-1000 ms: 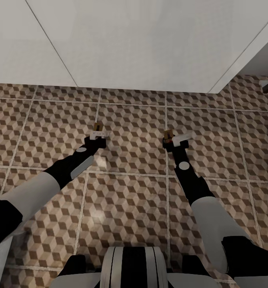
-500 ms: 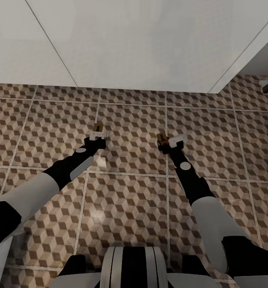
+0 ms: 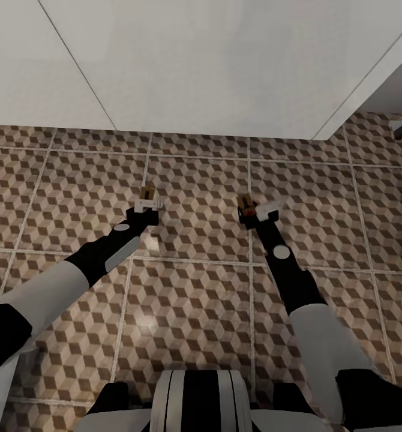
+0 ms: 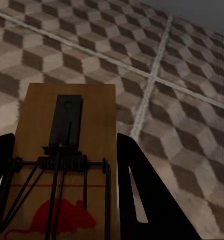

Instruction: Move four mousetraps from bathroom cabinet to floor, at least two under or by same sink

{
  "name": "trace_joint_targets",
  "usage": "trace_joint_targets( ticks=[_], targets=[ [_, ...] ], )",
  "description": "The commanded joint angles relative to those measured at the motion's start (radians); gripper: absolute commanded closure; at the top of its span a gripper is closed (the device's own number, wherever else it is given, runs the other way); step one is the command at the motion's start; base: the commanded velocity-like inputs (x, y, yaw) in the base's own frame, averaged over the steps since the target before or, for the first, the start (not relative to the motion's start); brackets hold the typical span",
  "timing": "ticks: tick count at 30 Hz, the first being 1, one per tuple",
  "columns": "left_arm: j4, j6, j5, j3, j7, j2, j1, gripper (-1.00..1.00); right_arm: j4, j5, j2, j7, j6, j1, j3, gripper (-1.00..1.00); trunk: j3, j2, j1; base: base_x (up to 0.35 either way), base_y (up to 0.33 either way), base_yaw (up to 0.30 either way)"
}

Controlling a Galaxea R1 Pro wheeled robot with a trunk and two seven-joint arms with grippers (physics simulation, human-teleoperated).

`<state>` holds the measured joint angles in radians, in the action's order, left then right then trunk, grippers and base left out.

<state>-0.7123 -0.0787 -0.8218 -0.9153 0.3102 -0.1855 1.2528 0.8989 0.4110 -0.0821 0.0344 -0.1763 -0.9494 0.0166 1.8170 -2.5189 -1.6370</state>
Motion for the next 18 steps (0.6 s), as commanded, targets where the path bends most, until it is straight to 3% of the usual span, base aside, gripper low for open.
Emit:
trace_joint_targets(
  ticks=[1, 8, 15, 18],
  targets=[
    [-0.003, -0.004, -0.003, -0.007, 0.017, -0.002, 0.001, 1.0, 0.023, 0.002, -0.001, 0.006, -0.003, 0.016, 0.002, 1.0, 0.0, 0.0, 0.0, 0.0, 0.0, 0.0],
    [-0.003, -0.004, -0.003, -0.008, 0.037, -0.002, 0.0, 1.0, 0.122, 0.002, -0.001, 0.004, -0.001, 0.088, 0.002, 1.0, 0.0, 0.0, 0.0, 0.0, 0.0, 0.0],
    [-0.003, -0.004, -0.004, -0.008, 0.039, -0.002, -0.001, 1.0, 0.131, 0.003, -0.001, 0.005, 0.012, 0.1, 0.002, 1.0, 0.0, 0.0, 0.0, 0.0, 0.0, 0.0],
    [-0.003, -0.004, -0.004, -0.008, 0.04, -0.002, -0.002, 1.0, 0.11, 0.004, -0.002, 0.004, 0.071, 0.092, 0.004, 1.0, 0.0, 0.0, 0.0, 0.0, 0.0, 0.0]
  ],
)
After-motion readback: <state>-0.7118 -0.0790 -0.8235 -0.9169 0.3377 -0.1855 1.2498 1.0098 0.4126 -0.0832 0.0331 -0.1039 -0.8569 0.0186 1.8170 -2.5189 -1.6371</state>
